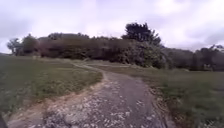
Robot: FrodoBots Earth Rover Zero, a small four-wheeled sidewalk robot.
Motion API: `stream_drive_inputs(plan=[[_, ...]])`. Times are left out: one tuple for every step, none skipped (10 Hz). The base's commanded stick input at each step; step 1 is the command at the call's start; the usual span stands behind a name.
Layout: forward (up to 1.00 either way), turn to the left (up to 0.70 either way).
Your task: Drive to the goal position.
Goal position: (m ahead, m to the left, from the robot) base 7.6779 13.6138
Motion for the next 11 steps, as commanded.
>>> stream_drive_inputs(plan=[[0.0, 0.0], [0.0, 0.0], [0.0, 0.0], [0.0, -0.39], [0.0, -0.07], [0.0, 0.0], [0.0, 0.0], [0.0, 0.0], [0.0, 0.0], [0.0, 0.0], [0.0, 0.0]])
